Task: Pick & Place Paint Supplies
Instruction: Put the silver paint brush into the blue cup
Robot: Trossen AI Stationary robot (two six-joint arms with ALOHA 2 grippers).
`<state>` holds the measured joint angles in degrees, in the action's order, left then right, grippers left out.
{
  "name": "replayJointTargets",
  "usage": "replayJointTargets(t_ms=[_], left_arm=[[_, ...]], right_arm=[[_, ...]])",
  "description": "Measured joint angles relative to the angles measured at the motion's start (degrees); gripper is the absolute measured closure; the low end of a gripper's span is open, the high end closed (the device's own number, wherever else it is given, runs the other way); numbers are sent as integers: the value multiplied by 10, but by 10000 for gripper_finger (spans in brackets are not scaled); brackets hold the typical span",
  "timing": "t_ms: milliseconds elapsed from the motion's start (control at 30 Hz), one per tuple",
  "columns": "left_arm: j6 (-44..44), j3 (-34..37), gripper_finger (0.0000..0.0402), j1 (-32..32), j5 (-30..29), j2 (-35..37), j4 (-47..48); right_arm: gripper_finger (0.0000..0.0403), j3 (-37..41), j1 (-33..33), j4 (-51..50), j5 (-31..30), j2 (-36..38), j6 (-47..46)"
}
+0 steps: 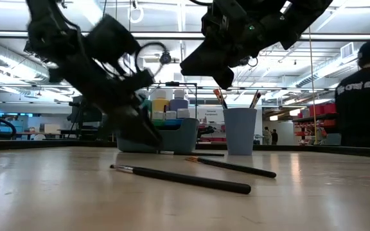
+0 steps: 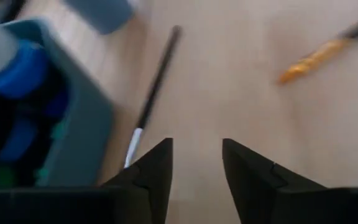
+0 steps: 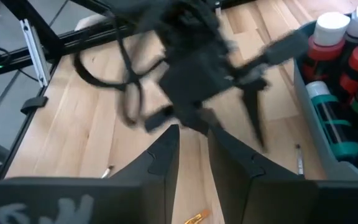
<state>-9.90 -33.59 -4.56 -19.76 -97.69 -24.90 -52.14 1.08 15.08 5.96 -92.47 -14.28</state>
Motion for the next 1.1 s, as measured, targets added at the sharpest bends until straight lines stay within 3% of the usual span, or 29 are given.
replayJointTargets(t_ms=[100,300,700,900,1100], left_arm=[[-2,-2,241,23,-24,-30,-17],[-3,-6,238,57,-15,-68,-67],[3,-5,247,121,17,-70,-104],[-12,-5,247,152,54,-71,-104],[-22,-5,247,166,171,-71,-108]], right_arm=[[314,0,0,-1,0,0,0],[314,0,0,0,0,0,1],[314,0,0,5,-2,0,2],[314,0,0,5,-1,0,2],[314,0,0,6,-1,0,2]])
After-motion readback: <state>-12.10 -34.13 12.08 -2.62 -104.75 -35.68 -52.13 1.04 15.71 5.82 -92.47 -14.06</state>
